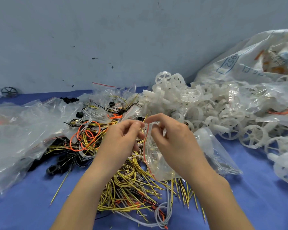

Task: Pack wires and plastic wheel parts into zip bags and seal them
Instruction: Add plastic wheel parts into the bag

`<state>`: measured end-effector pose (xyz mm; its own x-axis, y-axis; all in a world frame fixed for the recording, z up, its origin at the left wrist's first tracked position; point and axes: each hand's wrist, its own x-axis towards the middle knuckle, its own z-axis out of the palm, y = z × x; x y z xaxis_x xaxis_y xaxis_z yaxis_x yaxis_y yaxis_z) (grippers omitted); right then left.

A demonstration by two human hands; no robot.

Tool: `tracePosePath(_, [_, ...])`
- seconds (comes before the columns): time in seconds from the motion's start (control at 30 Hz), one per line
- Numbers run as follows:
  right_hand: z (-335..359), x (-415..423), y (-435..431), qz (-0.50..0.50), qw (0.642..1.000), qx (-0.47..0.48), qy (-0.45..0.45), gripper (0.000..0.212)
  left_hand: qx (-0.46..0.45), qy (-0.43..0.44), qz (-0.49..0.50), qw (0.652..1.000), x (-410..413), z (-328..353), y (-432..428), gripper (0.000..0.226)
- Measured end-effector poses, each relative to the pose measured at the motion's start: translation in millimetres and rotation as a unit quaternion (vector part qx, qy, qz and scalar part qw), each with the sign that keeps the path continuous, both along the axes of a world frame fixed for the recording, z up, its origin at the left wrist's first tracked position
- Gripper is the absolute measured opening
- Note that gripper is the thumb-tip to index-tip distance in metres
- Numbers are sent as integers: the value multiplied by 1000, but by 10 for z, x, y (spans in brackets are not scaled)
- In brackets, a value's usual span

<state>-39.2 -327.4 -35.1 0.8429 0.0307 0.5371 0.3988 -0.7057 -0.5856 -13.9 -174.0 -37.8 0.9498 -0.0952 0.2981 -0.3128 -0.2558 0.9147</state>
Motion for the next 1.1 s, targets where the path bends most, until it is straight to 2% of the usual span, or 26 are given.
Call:
tracePosePath(0.23, [-61, 91, 22, 19, 997, -23, 66, 23, 39, -37, 169, 984, 237, -139, 388, 19])
tracePosePath(0.37, [-100, 143, 20, 32, 996, -21, 79, 24, 183, -69, 220, 956, 533, -111, 561, 17])
tracePosePath(0.47, [-108, 198, 0, 36, 996, -14, 81, 24, 344, -82, 235, 905, 844, -64, 659, 23])
tracePosePath(0.6, [-122, 251, -63, 33, 996, -1, 84, 24, 556, -24, 209, 804, 1157, 10, 786, 43])
tracePosePath(0.67, [-120, 271, -87, 30, 996, 7, 82, 25, 596, 1, 192, 779, 1239, 45, 815, 48])
tracePosePath(0.77, [-118, 285, -103, 29, 996, 9, 83, 25, 625, -27, 188, 757, 1300, 80, 830, 33])
tracePosePath(0.83, [-123, 282, -106, 31, 996, 10, 84, 25, 612, -57, 202, 762, 1299, 81, 851, 21])
tracePosePath(0.9, [-128, 273, -106, 32, 996, 12, 84, 25, 549, -69, 210, 806, 1283, 79, 875, 21])
tracePosePath(1.0, [-126, 270, -106, 33, 996, 14, 84, 25, 394, -81, 232, 885, 1246, 253, 837, 27])
tracePosePath(1.1, [-122, 269, -102, 35, 995, 12, 91, 24, 287, -133, 249, 915, 1123, 557, 753, 22])
